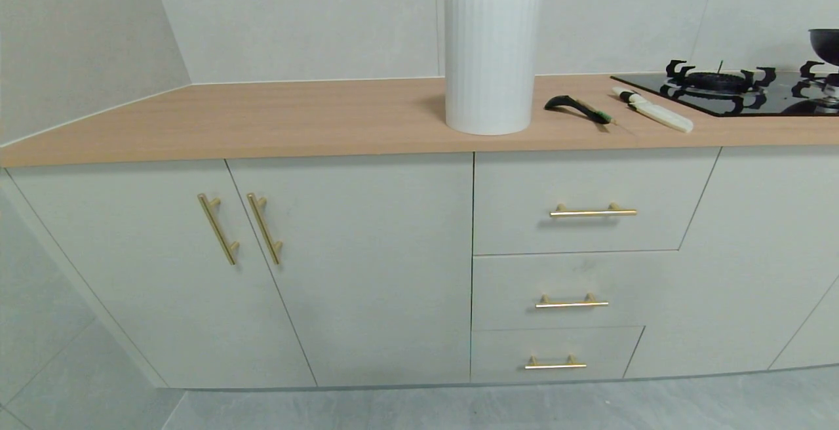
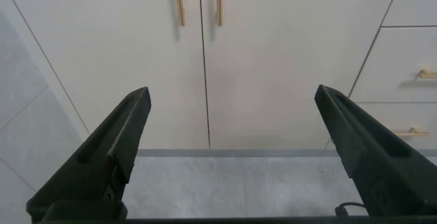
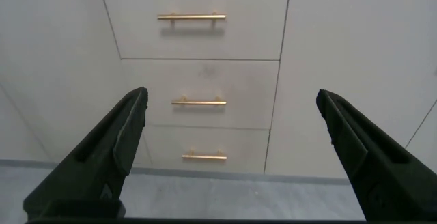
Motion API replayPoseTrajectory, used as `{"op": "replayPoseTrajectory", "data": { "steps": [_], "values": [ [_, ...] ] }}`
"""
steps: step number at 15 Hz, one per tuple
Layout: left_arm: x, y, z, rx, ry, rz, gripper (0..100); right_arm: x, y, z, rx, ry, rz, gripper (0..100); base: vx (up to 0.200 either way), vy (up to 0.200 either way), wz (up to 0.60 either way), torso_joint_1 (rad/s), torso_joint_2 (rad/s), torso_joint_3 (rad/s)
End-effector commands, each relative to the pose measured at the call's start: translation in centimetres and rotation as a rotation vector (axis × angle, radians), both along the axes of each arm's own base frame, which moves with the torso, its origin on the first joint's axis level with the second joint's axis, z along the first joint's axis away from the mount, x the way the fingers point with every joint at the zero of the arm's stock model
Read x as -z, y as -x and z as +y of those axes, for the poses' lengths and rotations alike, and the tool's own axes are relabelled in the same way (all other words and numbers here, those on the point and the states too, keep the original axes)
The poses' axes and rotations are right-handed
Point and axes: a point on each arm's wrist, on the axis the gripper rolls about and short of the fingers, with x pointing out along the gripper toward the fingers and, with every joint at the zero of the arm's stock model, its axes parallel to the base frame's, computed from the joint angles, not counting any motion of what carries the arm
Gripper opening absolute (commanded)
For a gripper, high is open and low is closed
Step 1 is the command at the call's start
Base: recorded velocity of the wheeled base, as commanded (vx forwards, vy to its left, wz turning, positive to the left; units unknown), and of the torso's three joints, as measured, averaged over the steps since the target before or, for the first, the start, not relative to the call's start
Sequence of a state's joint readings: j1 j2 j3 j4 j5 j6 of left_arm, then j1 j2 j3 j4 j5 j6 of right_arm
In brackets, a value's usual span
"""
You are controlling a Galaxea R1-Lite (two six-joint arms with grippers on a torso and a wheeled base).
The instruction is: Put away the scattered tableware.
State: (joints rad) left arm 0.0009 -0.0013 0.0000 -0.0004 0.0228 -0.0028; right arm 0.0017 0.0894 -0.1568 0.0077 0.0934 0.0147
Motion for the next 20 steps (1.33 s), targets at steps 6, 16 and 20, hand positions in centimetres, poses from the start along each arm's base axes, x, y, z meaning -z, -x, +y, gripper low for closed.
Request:
{"op": "replayPoseTrajectory", "data": {
  "steps": [6,16,20],
  "values": [
    [0.0,0.0,0.0,-0.001,0.000,0.000,100,-6.5,-8.8,0.6,-0.106,0.039,0.366,100,0.000,0.000,0.00,0.000,0.00,0.000],
    [0.0,0.0,0.0,-0.001,0.000,0.002,100,-7.1,-23.4,4.8,-0.207,0.097,0.639,100,0.000,0.000,0.00,0.000,0.00,0.000],
    [0.0,0.0,0.0,-0.001,0.000,0.002,100,-2.9,-28.4,5.5,-0.187,0.101,0.708,100,0.000,0.000,0.00,0.000,0.00,0.000]
  ]
}}
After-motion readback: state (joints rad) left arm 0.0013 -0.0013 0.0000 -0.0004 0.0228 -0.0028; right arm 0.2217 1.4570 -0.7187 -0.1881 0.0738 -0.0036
